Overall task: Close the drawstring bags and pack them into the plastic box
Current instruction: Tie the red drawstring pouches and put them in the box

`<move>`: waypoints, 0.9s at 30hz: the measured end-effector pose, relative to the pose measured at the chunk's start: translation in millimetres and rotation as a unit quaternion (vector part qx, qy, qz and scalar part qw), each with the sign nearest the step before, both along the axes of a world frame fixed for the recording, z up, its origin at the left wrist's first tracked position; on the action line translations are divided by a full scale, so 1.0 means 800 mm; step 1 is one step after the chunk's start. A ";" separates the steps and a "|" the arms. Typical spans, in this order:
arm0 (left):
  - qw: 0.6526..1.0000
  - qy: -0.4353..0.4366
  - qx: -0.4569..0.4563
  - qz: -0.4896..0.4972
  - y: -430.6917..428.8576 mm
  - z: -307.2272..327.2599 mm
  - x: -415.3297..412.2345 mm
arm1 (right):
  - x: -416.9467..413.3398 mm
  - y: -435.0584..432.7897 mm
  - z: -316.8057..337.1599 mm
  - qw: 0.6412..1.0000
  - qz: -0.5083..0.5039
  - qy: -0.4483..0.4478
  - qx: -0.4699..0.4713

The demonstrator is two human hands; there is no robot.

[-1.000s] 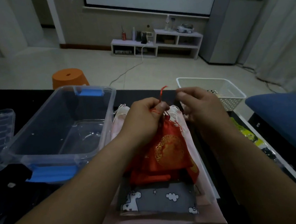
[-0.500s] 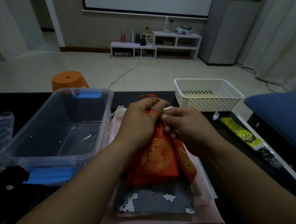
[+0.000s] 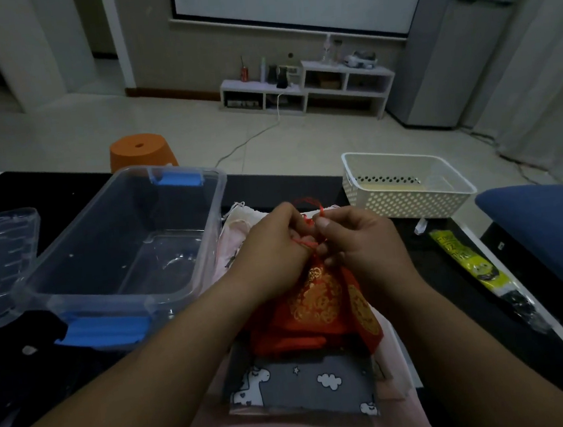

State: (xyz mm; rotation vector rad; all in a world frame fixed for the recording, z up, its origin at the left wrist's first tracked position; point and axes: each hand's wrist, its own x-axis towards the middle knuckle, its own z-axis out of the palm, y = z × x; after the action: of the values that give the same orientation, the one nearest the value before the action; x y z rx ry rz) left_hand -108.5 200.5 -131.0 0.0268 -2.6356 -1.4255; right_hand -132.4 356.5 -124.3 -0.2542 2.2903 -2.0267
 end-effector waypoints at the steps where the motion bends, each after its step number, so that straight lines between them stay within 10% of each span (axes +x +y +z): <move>1: 0.999 -0.009 0.046 -0.005 0.001 0.002 0.001 | -0.001 0.000 0.000 0.999 -0.007 0.019 0.027; 7: 0.977 -0.017 0.211 -0.024 -0.001 0.037 -0.002 | 0.001 -0.005 0.007 0.993 0.031 0.034 0.105; 14: 0.996 0.076 0.037 -0.033 0.013 0.048 -0.012 | 0.003 -0.004 0.010 0.981 0.052 0.050 0.181; 27: 0.990 0.015 0.097 -0.100 0.007 0.058 -0.011 | 0.004 0.001 0.009 0.965 0.091 0.042 0.240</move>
State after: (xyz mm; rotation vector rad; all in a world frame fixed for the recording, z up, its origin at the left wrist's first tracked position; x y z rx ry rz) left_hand -117.0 206.0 -84.7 -0.2423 -2.5256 -1.7253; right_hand -129.5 357.7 -117.5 -0.4983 2.6036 -1.3461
